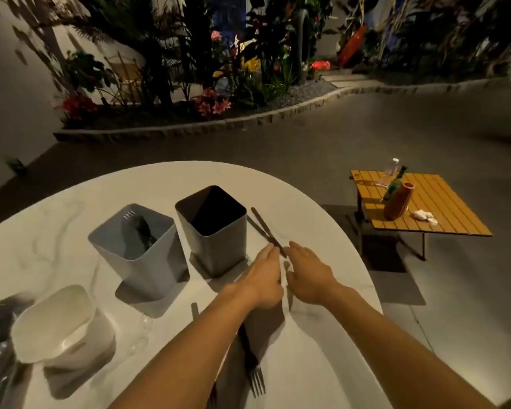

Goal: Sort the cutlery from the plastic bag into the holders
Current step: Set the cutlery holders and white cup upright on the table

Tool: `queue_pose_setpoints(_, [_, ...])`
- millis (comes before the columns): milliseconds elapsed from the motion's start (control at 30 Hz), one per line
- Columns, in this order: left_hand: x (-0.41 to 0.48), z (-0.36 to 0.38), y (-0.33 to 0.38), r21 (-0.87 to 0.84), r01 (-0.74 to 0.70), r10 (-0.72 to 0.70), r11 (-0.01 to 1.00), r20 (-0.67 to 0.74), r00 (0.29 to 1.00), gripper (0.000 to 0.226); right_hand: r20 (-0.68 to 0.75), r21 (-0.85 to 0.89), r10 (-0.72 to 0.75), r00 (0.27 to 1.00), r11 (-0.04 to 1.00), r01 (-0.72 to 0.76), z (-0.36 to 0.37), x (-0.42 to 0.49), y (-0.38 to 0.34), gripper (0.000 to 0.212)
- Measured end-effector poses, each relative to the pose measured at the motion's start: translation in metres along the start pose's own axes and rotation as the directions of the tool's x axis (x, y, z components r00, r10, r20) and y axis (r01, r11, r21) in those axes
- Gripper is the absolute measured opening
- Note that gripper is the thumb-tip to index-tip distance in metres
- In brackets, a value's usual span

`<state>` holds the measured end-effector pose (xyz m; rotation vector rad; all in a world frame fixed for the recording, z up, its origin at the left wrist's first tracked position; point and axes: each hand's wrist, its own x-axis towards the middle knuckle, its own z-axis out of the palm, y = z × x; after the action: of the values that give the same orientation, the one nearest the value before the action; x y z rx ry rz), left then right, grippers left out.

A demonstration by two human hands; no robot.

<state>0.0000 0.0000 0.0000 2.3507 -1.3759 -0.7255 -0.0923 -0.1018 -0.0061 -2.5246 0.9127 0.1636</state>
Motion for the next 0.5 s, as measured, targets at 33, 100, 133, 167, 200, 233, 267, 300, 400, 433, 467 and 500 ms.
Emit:
queue_pose_setpoints(33, [0.01,0.006,-0.002,0.022,0.003,-0.003,1.0,-0.01,1.0,0.079,-0.027,-0.035,-0.036,0.999,0.999,0.035,0.006,0.007,0.003,0.067])
queue_pose_setpoints(100, [0.027,0.016,-0.006,0.095,0.034,-0.029,0.995,-0.054,0.998,0.089,-0.058,-0.073,-0.077,0.995,0.995,0.072,0.014,0.021,0.007,0.068])
queue_pose_setpoints(133, [0.033,0.017,-0.006,0.112,0.049,-0.041,0.993,-0.078,0.996,0.09,-0.053,-0.07,-0.077,0.996,0.995,0.073,0.016,0.026,0.007,0.067])
queue_pose_setpoints(167, [0.038,0.021,-0.006,0.142,0.064,-0.051,0.988,-0.089,0.995,0.09,-0.048,-0.094,-0.087,0.995,0.992,0.082,0.021,0.033,0.01,0.066])
queue_pose_setpoints(200, [0.04,0.027,-0.007,0.165,0.079,-0.065,0.983,-0.092,0.994,0.088,-0.049,-0.124,-0.1,0.994,0.988,0.093,0.027,0.036,0.013,0.063])
queue_pose_setpoints(233, [0.041,0.03,-0.009,0.178,0.078,-0.064,0.981,-0.082,0.995,0.085,-0.07,-0.164,-0.122,0.99,0.98,0.109,0.031,0.038,0.015,0.059])
queue_pose_setpoints(267, [0.039,0.031,-0.01,0.178,0.061,-0.048,0.982,-0.08,0.996,0.079,-0.114,-0.202,-0.139,0.984,0.973,0.114,0.034,0.038,0.016,0.05])
queue_pose_setpoints(300, [0.038,0.031,-0.011,0.16,0.052,-0.039,0.986,-0.081,0.996,0.073,-0.183,-0.218,-0.164,0.969,0.968,0.122,0.037,0.038,0.015,0.039])
queue_pose_setpoints(400, [0.029,0.034,-0.012,0.132,0.019,-0.001,0.991,-0.141,0.99,0.057,-0.32,-0.194,-0.151,0.936,0.977,0.091,0.041,0.035,0.012,0.014])
queue_pose_setpoints(433, [0.025,0.035,-0.011,0.135,0.019,0.002,0.991,-0.154,0.988,0.056,-0.331,-0.198,-0.138,0.933,0.977,0.074,0.041,0.032,0.009,0.011])
queue_pose_setpoints(467, [0.023,0.038,-0.011,0.131,0.018,0.004,0.991,-0.164,0.986,0.056,-0.339,-0.218,-0.133,0.931,0.974,0.06,0.041,0.029,0.008,0.011])
queue_pose_setpoints(500, [0.019,0.04,-0.01,0.127,0.017,0.005,0.992,-0.168,0.986,0.056,-0.344,-0.25,-0.138,0.929,0.967,0.051,0.042,0.025,0.006,0.013])
